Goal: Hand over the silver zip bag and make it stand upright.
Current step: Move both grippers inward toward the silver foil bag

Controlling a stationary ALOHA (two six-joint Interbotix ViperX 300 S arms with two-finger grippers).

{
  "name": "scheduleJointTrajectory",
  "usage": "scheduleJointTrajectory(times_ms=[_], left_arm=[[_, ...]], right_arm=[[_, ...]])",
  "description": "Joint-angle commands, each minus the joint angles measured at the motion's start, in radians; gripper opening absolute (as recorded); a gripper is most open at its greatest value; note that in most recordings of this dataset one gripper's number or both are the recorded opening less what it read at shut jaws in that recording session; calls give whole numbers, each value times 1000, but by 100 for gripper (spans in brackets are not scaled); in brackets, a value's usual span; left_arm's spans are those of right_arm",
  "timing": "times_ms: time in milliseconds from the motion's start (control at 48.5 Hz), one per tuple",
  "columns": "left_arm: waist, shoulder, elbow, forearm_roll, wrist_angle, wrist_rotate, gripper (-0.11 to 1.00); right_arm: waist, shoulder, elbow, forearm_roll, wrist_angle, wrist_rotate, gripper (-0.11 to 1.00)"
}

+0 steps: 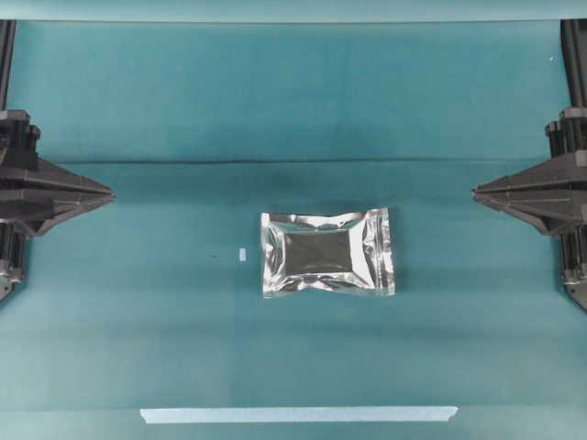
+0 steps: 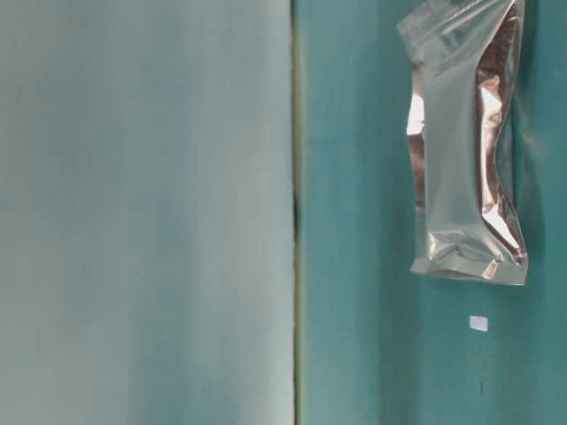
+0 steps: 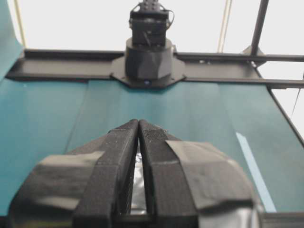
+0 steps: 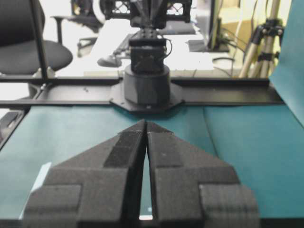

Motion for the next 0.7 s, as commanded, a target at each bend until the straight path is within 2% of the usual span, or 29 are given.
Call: scheduleJointTrajectory(times_ms=[0,62,144,351,371,413,475,557,681], left_arm=[[-15,57,-71,2,-3,-20,14],[-20,98,-106,3,-8,-23,8],[-34,152,-156,3,-2,-17,-1],[-37,273,-221,5,14,-2,-1],[-35,279,-225,3,14,0,-1],[-35,295,-232,3,15,5,-1],[-35,310,-236,3,17,6,-1],[-35,324,-241,3,17,8,-1],[-32,330,-245,3,17,9,-1]], right_arm=[[-11,11,-12,15,-8,14,9],[-12,21,-38,126,2,40,5],[-21,44,-44,270,26,110,0],[-44,126,-37,612,172,313,0],[-46,137,-34,635,187,330,0],[-48,158,-29,669,221,354,0],[-48,193,-21,692,255,388,0],[-48,242,-17,703,272,420,0],[-48,328,-11,709,232,471,0]])
